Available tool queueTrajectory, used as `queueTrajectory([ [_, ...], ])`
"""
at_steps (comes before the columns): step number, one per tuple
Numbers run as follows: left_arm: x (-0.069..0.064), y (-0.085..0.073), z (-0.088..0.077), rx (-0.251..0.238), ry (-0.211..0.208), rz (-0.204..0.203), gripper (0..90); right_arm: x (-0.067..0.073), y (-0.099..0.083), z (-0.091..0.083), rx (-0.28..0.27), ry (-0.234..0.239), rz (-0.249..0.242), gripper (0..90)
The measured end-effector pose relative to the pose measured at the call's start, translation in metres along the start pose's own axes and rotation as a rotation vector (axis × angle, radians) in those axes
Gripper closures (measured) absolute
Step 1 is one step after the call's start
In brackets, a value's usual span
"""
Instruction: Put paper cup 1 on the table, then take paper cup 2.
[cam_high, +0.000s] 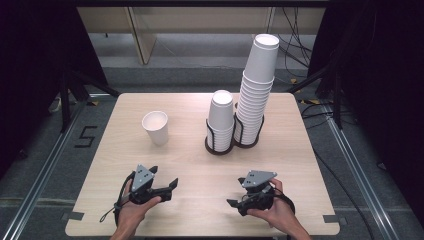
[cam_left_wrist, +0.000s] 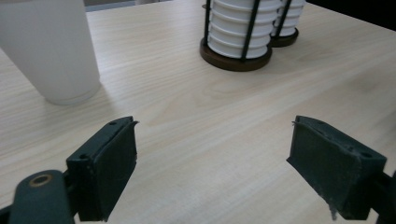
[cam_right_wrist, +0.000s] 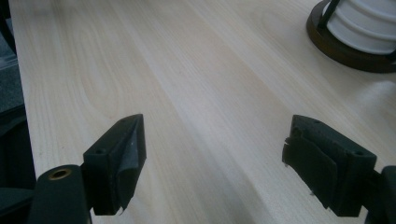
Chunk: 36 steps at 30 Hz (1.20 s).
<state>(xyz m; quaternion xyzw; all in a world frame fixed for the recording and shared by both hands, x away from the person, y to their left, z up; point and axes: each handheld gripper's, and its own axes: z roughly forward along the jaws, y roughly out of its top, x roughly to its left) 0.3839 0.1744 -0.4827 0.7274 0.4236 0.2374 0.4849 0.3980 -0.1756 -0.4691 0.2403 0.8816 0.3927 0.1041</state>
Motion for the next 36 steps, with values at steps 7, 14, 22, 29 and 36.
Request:
queueTrajectory([
  [7, -0.015, -0.013, -0.005, 0.019, -0.068, 0.031, 14.4, -0.002, 0.000, -0.001, -0.005, -0.005, 0.023, 20.6],
  [14, -0.027, -0.019, -0.009, 0.016, -0.093, 0.053, 14.4, -0.007, -0.001, -0.005, -0.032, -0.021, 0.037, 20.5],
  [22, -0.037, -0.025, -0.011, 0.033, -0.121, 0.077, 14.4, -0.019, 0.009, -0.024, -0.101, -0.072, 0.104, 19.8],
  [29, -0.039, -0.025, -0.010, 0.026, -0.122, 0.080, 14.4, -0.043, 0.022, -0.047, -0.176, -0.144, 0.182, 18.0],
  [36, -0.031, -0.026, -0.009, 0.036, -0.111, 0.080, 14.5, -0.069, 0.041, -0.068, -0.217, -0.207, 0.197, 17.2],
])
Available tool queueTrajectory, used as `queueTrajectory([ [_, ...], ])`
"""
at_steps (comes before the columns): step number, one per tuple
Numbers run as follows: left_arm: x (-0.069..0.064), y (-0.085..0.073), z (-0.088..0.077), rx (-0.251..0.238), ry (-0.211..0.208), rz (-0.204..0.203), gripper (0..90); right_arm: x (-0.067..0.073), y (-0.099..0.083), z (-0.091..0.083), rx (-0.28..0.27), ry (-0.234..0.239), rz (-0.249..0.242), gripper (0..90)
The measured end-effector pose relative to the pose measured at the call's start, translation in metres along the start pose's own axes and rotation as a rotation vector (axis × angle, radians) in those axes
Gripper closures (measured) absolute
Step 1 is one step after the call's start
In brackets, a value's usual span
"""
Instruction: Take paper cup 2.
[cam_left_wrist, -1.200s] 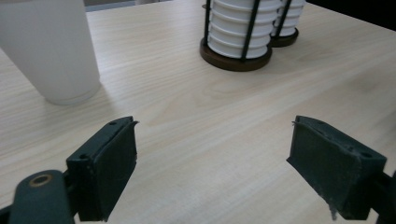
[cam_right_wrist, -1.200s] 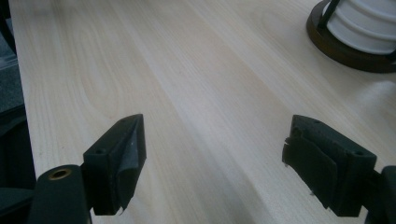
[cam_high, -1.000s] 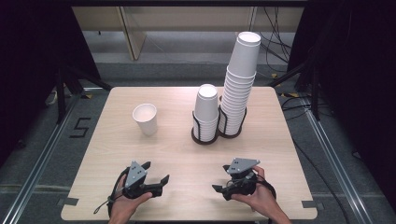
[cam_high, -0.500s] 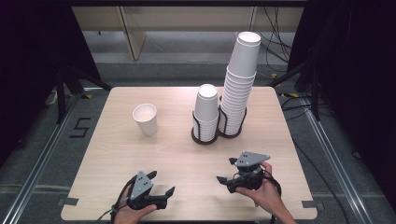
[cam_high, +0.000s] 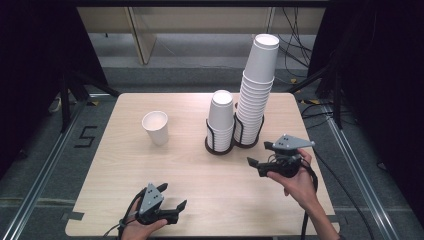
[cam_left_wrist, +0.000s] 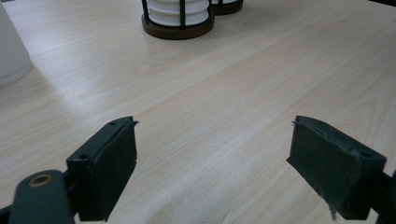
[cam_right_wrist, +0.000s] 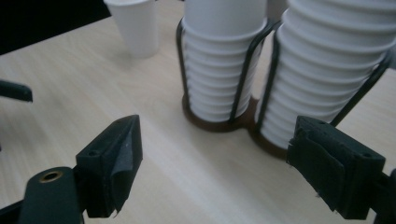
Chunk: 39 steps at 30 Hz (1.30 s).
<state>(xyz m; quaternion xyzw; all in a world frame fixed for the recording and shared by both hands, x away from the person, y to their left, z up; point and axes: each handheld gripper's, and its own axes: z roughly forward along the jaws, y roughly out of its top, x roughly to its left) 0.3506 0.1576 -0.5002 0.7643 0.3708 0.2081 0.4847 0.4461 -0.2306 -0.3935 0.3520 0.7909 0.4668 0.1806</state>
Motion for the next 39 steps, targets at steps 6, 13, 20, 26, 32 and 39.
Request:
queueTrajectory([
  [6, 0.003, -0.001, 0.002, 0.014, 0.004, 0.005, 14.5, -0.015, 0.031, -0.012, -0.040, -0.043, 0.007, 15.9],
  [13, 0.004, 0.000, 0.004, 0.009, -0.006, -0.002, 14.4, -0.029, 0.062, -0.022, -0.089, -0.082, 0.009, 15.6],
  [20, 0.003, 0.000, 0.003, 0.020, -0.001, 0.002, 14.5, -0.041, 0.088, -0.026, -0.137, -0.071, 0.063, 15.5],
  [26, 0.002, -0.001, 0.005, 0.011, -0.008, -0.002, 14.4, -0.047, 0.104, -0.025, -0.152, -0.090, 0.068, 15.4],
  [32, 0.002, -0.001, 0.005, 0.017, -0.015, -0.001, 14.5, -0.050, 0.120, -0.027, -0.176, -0.090, 0.069, 15.4],
  [39, 0.002, -0.001, 0.005, 0.024, -0.016, 0.003, 14.5, -0.052, 0.141, -0.025, -0.209, -0.112, 0.050, 15.4],
])
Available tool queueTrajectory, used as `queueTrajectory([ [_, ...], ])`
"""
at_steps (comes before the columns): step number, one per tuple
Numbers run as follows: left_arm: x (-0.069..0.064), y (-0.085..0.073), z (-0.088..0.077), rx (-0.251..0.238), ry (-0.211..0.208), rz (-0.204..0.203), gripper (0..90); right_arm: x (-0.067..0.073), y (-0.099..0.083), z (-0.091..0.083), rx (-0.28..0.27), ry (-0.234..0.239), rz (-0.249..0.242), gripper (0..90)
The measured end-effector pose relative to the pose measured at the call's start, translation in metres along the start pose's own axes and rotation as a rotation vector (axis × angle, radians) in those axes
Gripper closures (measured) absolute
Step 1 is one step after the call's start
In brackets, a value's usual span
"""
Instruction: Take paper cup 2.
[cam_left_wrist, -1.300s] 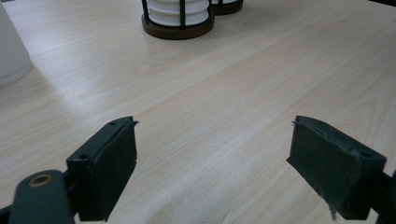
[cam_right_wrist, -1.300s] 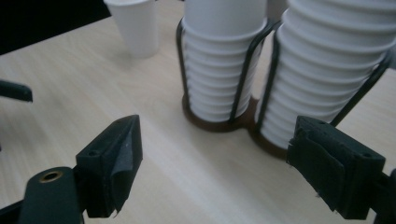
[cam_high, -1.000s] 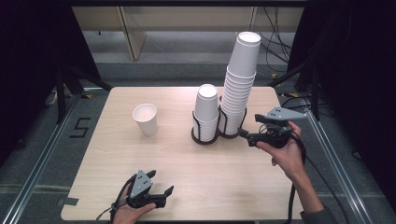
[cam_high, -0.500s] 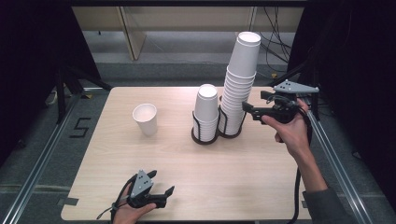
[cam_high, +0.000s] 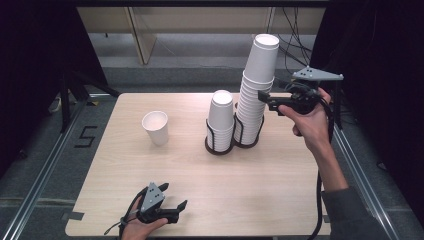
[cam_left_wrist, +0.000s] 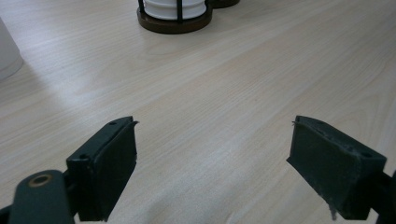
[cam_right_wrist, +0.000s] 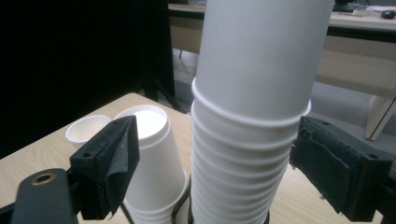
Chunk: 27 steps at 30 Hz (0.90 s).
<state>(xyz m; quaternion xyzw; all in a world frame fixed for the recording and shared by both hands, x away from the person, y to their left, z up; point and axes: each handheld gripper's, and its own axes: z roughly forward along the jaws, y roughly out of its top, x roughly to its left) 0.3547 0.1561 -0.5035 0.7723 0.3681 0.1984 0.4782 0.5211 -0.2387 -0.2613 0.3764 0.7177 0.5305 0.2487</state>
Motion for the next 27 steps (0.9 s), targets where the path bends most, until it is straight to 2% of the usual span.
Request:
queueTrajectory([
  [4, 0.000, 0.000, 0.000, 0.009, 0.005, 0.007, 14.4, -0.003, 0.010, 0.006, -0.008, -0.017, -0.002, 15.3],
  [7, 0.000, 0.000, 0.000, 0.010, 0.005, 0.008, 14.5, -0.005, 0.016, 0.011, -0.010, -0.016, 0.018, 15.3],
  [10, 0.000, 0.000, 0.000, 0.010, 0.004, 0.007, 14.4, -0.008, 0.021, 0.018, -0.004, -0.030, 0.002, 15.4],
  [11, 0.000, 0.000, 0.000, 0.010, 0.004, 0.006, 14.5, -0.008, 0.023, 0.020, -0.001, -0.038, 0.026, 15.4],
  [12, 0.000, 0.000, 0.000, 0.008, 0.004, 0.004, 14.5, -0.009, 0.024, 0.023, -0.006, -0.051, 0.013, 15.4],
  [27, 0.000, 0.000, 0.000, -0.005, -0.005, -0.005, 14.5, -0.017, 0.044, 0.054, -0.002, -0.082, 0.068, 14.6],
])
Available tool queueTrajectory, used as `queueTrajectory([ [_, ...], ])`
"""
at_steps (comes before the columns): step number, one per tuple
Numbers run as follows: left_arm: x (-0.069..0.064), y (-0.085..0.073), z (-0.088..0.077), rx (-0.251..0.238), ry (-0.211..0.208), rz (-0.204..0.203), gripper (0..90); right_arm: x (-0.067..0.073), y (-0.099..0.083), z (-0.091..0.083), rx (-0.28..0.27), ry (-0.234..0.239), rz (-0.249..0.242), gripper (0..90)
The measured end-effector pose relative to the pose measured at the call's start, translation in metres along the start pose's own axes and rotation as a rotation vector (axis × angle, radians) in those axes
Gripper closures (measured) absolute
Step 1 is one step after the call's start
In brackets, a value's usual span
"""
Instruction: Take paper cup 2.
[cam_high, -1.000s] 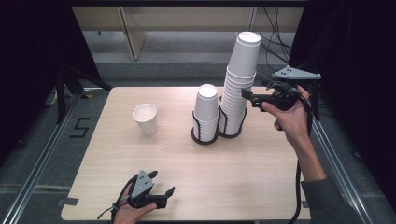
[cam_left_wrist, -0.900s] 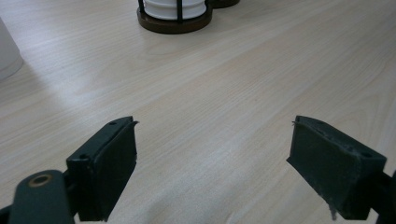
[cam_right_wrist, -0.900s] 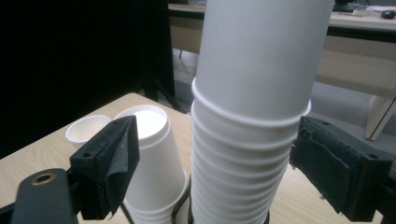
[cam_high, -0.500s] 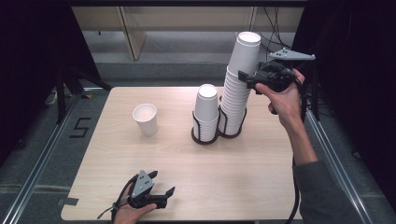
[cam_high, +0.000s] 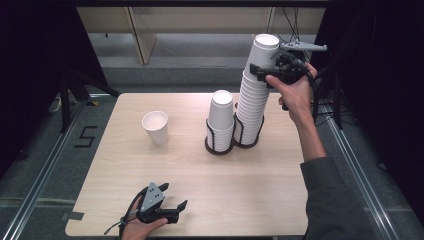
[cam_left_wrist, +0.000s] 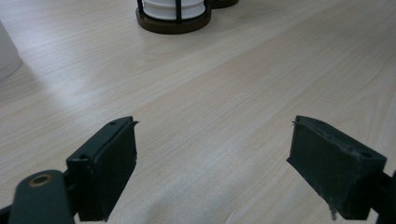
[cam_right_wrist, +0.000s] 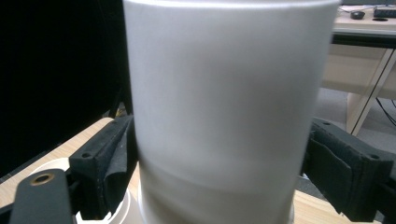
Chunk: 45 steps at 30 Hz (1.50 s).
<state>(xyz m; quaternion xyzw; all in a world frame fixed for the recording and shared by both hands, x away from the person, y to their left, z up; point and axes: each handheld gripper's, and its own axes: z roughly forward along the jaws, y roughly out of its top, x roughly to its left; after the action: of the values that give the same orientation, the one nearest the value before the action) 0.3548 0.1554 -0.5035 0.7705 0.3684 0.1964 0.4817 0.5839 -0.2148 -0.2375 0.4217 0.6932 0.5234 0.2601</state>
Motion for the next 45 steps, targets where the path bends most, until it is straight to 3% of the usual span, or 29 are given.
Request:
queueTrajectory([
  [8, -0.001, 0.001, -0.001, -0.001, -0.001, 0.004, 14.4, 0.001, 0.003, 0.011, 0.000, -0.016, 0.007, 14.5],
  [13, -0.001, 0.000, 0.000, -0.004, -0.006, 0.006, 14.5, 0.002, 0.006, 0.011, 0.017, -0.019, 0.009, 15.3],
  [19, -0.001, 0.000, 0.000, -0.004, -0.008, 0.007, 14.5, 0.003, 0.015, 0.007, -0.022, -0.025, 0.015, 16.0],
  [25, -0.002, 0.000, 0.000, 0.003, -0.012, 0.010, 14.5, 0.006, 0.028, 0.002, -0.033, -0.043, -0.013, 16.3],
  [35, -0.002, 0.000, 0.001, 0.011, -0.010, 0.008, 14.5, 0.006, 0.051, -0.014, -0.086, -0.045, -0.015, 16.6],
  [45, -0.002, -0.001, 0.002, 0.016, -0.012, 0.011, 14.5, 0.004, 0.067, -0.043, -0.161, -0.037, -0.007, 16.6],
])
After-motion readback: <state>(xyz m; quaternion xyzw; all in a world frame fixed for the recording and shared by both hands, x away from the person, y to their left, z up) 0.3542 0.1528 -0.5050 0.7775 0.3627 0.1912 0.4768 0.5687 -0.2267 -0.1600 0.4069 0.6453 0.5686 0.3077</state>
